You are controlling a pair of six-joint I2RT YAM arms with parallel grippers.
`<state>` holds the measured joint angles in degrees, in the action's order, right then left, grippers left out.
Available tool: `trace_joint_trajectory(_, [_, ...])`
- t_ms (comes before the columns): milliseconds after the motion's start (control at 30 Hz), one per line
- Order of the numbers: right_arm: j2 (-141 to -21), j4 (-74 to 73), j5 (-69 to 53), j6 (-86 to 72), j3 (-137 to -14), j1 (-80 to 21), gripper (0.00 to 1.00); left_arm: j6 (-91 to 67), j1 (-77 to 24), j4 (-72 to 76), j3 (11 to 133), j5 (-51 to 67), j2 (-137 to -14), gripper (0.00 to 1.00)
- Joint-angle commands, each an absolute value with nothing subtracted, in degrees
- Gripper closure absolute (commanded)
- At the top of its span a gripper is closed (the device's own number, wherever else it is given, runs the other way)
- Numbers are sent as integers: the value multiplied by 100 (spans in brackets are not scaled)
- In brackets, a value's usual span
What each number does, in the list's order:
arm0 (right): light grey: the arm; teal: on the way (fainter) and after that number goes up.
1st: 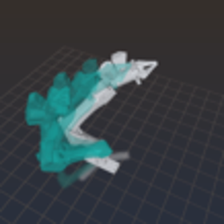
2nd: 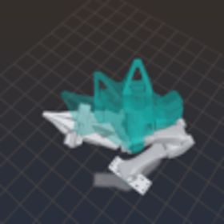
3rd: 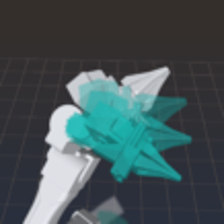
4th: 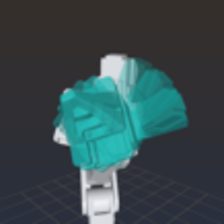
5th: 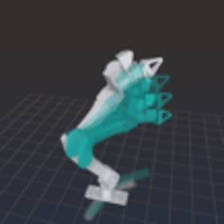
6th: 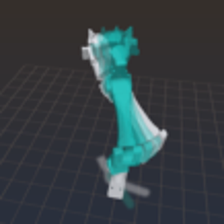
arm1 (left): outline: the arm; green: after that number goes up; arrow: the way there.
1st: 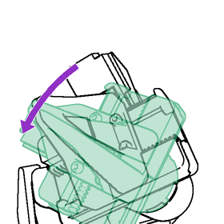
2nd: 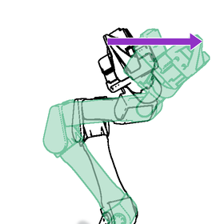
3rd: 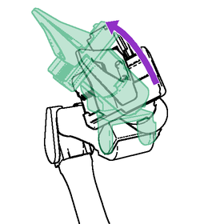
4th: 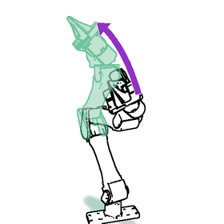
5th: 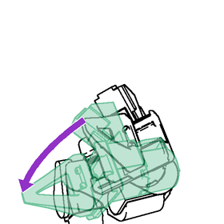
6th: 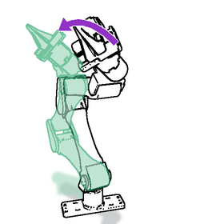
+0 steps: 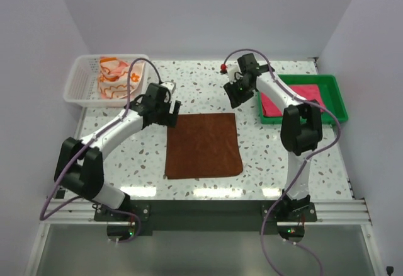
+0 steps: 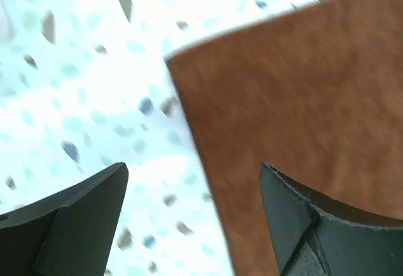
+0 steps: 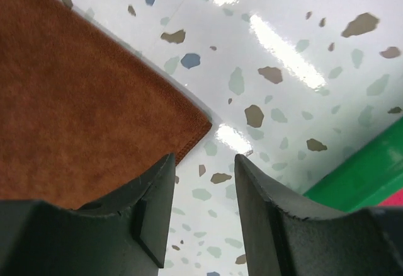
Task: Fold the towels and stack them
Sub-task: Fold the towel
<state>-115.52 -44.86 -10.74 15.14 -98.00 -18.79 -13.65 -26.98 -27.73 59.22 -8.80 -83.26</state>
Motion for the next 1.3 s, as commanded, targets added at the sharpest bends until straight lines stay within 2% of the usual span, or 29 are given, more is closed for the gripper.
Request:
trace_joint_trajectory(0, [-12109,-5624,-1485,2320,-10474,-1881,53,304,-2224,-2012,6449,-186,-9033,10])
trace_joint_trajectory(133, [-12436,-5897,-1503,2627,-10828,-1881,51,887,-1820,-2197,7301,324,-10017,12])
trace_joint_trajectory(300, [-12770,-5915,-1705,2733,-11205,-1881,50,1756,-1573,-2328,7821,1264,-10599,14])
trace_joint_trajectory(500, [-13262,-5977,-1644,2795,-11610,-1890,50,2241,-1485,-2741,8331,1810,-11223,22])
trace_joint_trajectory(700, [-13588,-6134,-1617,2935,-11839,-1890,52,2425,-1485,-3023,8595,1881,-11593,31])
trace_joint_trajectory(800, [-13658,-6152,-1670,2979,-11830,-1890,60,2470,-1485,-3050,8613,1933,-11680,38])
trace_joint_trajectory(900, [-13719,-6170,-1775,3032,-11821,-1881,66,2549,-1477,-3137,8631,1951,-11751,39])
trace_joint_trajectory(1033, [-13816,-6328,-1828,3146,-11786,-1890,88,2593,-1477,-3208,8604,1960,-11812,42])
trace_joint_trajectory(1133, [-13790,-6319,-1802,3199,-11707,-1890,96,2602,-1477,-3296,8613,1960,-11865,46])
trace_joint_trajectory(1267, [-13737,-6293,-1758,3226,-11575,-1890,99,2663,-1485,-3462,8605,2013,-11909,54])
